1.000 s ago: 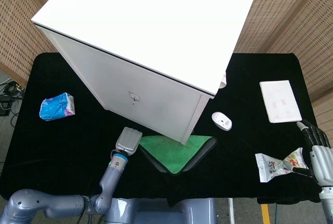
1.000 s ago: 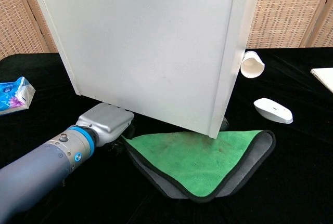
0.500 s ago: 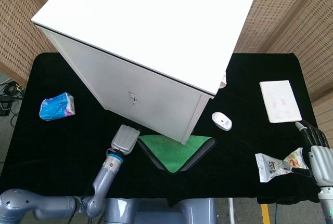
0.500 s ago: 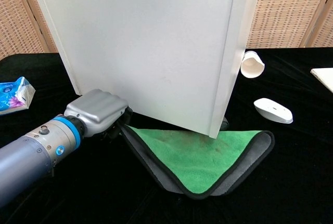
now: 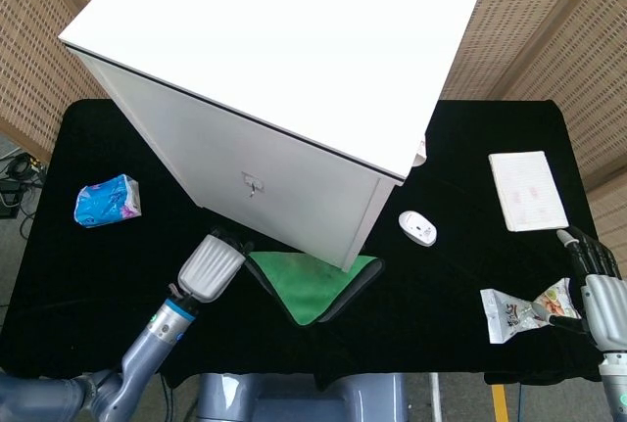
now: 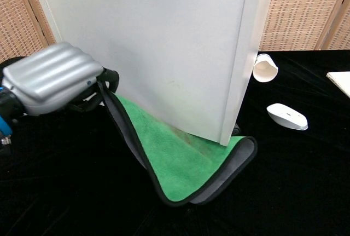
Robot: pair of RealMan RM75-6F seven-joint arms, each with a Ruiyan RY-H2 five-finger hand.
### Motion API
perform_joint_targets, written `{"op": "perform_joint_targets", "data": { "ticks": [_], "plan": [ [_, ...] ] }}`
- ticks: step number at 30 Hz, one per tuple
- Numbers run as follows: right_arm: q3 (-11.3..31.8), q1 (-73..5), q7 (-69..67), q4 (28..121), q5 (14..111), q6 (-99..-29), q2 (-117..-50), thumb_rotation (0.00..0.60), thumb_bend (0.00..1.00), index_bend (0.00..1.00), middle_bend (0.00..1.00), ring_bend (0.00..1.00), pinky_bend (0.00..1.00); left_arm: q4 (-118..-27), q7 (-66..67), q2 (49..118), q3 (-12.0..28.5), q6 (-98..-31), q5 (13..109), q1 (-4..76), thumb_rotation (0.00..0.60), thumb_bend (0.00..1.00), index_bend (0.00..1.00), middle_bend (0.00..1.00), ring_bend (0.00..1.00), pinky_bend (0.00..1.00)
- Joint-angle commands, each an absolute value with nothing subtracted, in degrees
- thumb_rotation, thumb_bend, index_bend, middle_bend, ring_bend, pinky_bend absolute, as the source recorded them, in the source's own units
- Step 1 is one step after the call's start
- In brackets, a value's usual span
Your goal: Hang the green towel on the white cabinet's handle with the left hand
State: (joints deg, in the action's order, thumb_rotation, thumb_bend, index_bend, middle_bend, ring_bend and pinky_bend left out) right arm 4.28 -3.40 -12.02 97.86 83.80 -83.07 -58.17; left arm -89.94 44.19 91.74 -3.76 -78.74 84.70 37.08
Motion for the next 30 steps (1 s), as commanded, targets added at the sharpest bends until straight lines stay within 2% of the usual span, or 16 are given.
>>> {"op": "perform_joint_targets", "data": {
  "ticks": [1, 6, 12, 19, 30],
  "plan": [
    [4.21, -3.39, -11.54, 97.97, 83.94, -83.15, -58.31, 0.600, 0.11, 0.00, 0.00, 0.00, 0.00, -91.01, 41.48, 86.85, -5.09, -83.86, 92.49, 35.46, 0.600, 0.58, 0.81, 0.92, 0.79, 0.69],
    [4.22, -3.30, -11.06, 98.15, 83.99, -83.40, -58.41, 0.600, 0.11, 0.00, 0.00, 0.00, 0.00, -90.09, 38.28, 84.44, -3.18, -86.49, 98.02, 35.76, 0.600, 0.58, 0.87, 0.92, 0.79, 0.69],
    [4.26, -3.34, -10.90, 98.06, 83.85, -83.28, -58.52, 0.600, 0.12, 0.00, 0.00, 0.00, 0.00, -89.03, 37.43, 83.17, -0.61, -86.75, 102.57, 37.18, 0.600, 0.58, 0.88, 0.92, 0.79, 0.69],
    [4.40, -3.34, -11.26, 97.95, 83.70, -83.29, -58.49, 0.600, 0.12, 0.00, 0.00, 0.00, 0.00, -91.54, 39.10, 83.12, 3.67, -83.34, 104.37, 39.95, 0.600, 0.58, 0.89, 0.92, 0.79, 0.69],
    [4.45, -3.21, -12.26, 97.82, 83.77, -83.43, -58.14, 0.600, 0.11, 0.00, 0.00, 0.00, 0.00, -92.29, 41.84, 85.41, 7.03, -77.85, 102.17, 41.61, 0.600, 0.57, 0.89, 0.92, 0.79, 0.69]
  ]
}}
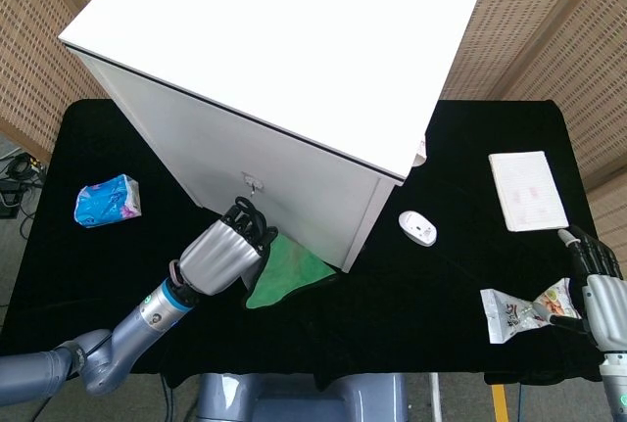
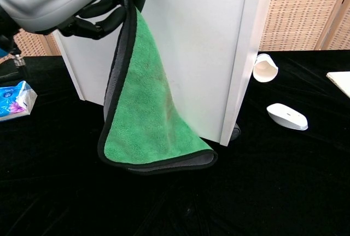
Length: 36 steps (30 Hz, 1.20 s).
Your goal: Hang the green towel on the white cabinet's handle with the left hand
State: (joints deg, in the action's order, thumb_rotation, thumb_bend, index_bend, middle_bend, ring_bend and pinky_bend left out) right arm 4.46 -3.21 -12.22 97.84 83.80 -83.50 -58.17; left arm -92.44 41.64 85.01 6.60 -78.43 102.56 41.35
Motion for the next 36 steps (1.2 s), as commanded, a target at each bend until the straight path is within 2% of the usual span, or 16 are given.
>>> {"op": "perform_joint_targets", "data": {
  "ticks": [1, 23, 36],
  "plan": [
    [4.46, -3.23, -12.32, 97.82, 83.70, -83.36, -58.12, 0.600, 0.11, 0.00, 0.00, 0.00, 0.00, -92.21, 41.92, 85.61, 7.29, -77.59, 102.02, 41.73, 0.600, 0.57, 0.89, 0.92, 0.79, 0.69],
    [4.45, -3.29, -12.50, 97.79, 83.76, -83.16, -58.08, 0.600, 0.12, 0.00, 0.00, 0.00, 0.00, -90.59, 43.10, 87.05, 9.19, -75.41, 100.66, 41.67, 0.600, 0.56, 0.89, 0.92, 0.79, 0.69],
    [4.48, -3.31, -12.73, 97.72, 83.64, -83.06, -58.01, 0.600, 0.12, 0.00, 0.00, 0.00, 0.00, -87.51, 42.69, 88.65, 7.87, -75.13, 100.96, 40.98, 0.600, 0.56, 0.89, 0.92, 0.79, 0.69]
  ]
}}
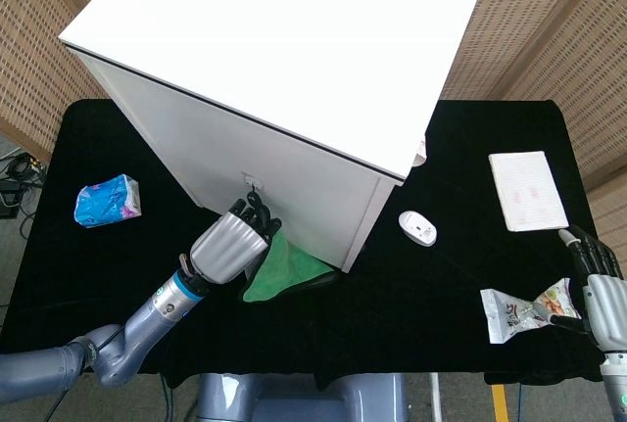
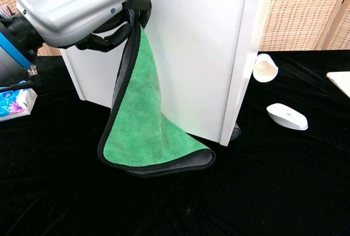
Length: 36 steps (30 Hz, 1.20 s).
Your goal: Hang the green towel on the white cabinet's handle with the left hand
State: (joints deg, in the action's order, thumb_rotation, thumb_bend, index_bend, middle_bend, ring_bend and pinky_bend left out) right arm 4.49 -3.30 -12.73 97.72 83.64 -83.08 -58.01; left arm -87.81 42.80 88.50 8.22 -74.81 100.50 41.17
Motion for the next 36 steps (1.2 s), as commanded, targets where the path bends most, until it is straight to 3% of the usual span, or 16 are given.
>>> {"op": "perform_joint_targets", "data": {
  "ticks": [1, 4, 7, 10, 12, 15, 18, 28, 36],
  "plan": [
    [4.47, -3.32, -12.69, 97.71, 83.66, -83.03, -58.02, 0.600, 0.12, 0.00, 0.00, 0.00, 0.00, -87.31, 42.63, 88.74, 7.64, -75.41, 101.25, 40.80, 0.600, 0.55, 0.89, 0.92, 0.79, 0.69],
    [4.46, -3.29, -12.69, 97.75, 83.77, -83.15, -58.01, 0.600, 0.12, 0.00, 0.00, 0.00, 0.00, -86.57, 42.46, 89.05, 7.12, -77.16, 102.21, 39.89, 0.600, 0.51, 0.84, 0.92, 0.79, 0.67],
    [4.49, -3.25, -12.69, 97.72, 83.67, -83.19, -58.03, 0.600, 0.12, 0.00, 0.00, 0.00, 0.00, -85.48, 43.50, 89.26, 6.78, -80.53, 103.77, 38.32, 0.600, 0.34, 0.67, 0.83, 0.71, 0.59],
    [4.45, -3.35, -12.44, 97.70, 83.71, -83.03, -58.13, 0.600, 0.12, 0.00, 0.00, 0.00, 0.00, -84.05, 44.30, 89.88, 6.17, -84.78, 105.65, 36.22, 0.600, 0.18, 0.43, 0.59, 0.47, 0.37],
    [4.39, -3.38, -12.17, 97.72, 83.80, -82.99, -58.24, 0.600, 0.11, 0.00, 0.00, 0.00, 0.00, -83.23, 44.00, 89.77, 5.73, -86.15, 107.05, 35.72, 0.600, 0.13, 0.24, 0.35, 0.25, 0.17],
    [4.34, -3.40, -11.61, 97.80, 83.83, -83.01, -58.41, 0.600, 0.11, 0.00, 0.00, 0.00, 0.00, -82.84, 42.87, 88.89, 4.82, -88.18, 109.35, 34.86, 0.600, 0.10, 0.06, 0.08, 0.02, 0.00],
    [4.42, -3.37, -11.35, 97.87, 83.66, -83.09, -58.52, 0.600, 0.11, 0.00, 0.00, 0.00, 0.00, -83.55, 41.26, 88.08, 4.02, -89.79, 110.54, 33.78, 0.600, 0.09, 0.01, 0.00, 0.00, 0.00],
    [4.46, -3.38, -11.29, 97.73, 83.55, -83.07, -58.54, 0.600, 0.12, 0.00, 0.00, 0.00, 0.00, -84.01, 35.08, 86.47, 1.47, -96.88, 110.95, 27.43, 0.600, 0.09, 0.00, 0.00, 0.00, 0.00],
    [4.66, -3.43, -11.19, 97.84, 83.29, -83.07, -58.42, 0.600, 0.12, 0.00, 0.00, 0.00, 0.00, -93.79, 31.45, 79.77, -3.02, -97.35, 97.97, 16.54, 0.600, 0.10, 0.08, 0.00, 0.00, 0.00]
  ]
}}
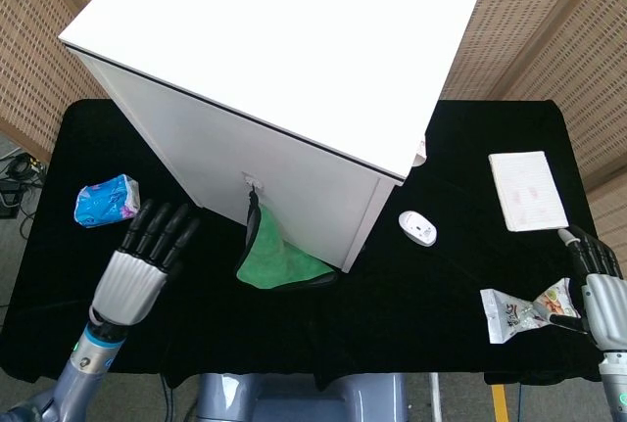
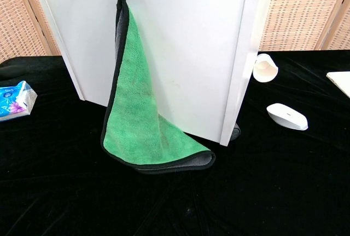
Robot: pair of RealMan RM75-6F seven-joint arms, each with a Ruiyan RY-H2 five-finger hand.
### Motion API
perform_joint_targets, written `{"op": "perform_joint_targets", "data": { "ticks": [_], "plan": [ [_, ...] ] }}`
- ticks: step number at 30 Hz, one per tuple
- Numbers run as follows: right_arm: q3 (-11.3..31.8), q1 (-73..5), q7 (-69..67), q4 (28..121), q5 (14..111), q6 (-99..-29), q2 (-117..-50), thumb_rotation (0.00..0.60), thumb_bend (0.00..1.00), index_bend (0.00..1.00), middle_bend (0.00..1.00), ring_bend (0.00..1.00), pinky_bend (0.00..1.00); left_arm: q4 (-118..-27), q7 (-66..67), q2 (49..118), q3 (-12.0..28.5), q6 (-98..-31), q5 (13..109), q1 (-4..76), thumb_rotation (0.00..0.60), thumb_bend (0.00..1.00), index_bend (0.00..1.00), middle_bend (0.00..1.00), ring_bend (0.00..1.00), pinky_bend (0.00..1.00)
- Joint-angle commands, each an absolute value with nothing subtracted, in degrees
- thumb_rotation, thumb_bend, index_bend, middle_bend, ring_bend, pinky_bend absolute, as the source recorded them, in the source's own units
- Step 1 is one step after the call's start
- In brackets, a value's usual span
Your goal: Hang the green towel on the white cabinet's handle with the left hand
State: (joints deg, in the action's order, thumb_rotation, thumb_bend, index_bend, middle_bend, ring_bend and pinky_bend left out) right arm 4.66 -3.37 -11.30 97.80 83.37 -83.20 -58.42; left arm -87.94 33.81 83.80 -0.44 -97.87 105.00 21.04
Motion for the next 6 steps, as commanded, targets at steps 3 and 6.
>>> {"op": "perform_joint_targets", "data": {
  "ticks": [3, 6],
  "plan": [
    [4.81, -3.52, -10.92, 97.85, 83.02, -82.96, -58.42, 0.600, 0.11, 0.00, 0.00, 0.00, 0.00, -100.27, 28.73, 75.59, -4.84, -94.37, 88.39, 12.55, 0.600, 0.10, 0.02, 0.00, 0.00, 0.00],
    [4.91, -3.55, -10.69, 97.90, 82.82, -82.93, -58.47, 0.600, 0.12, 0.00, 0.00, 0.00, 0.00, -101.86, 25.52, 73.21, -4.74, -92.52, 84.55, 11.31, 0.600, 0.11, 0.00, 0.00, 0.00, 0.00]
  ]
}}
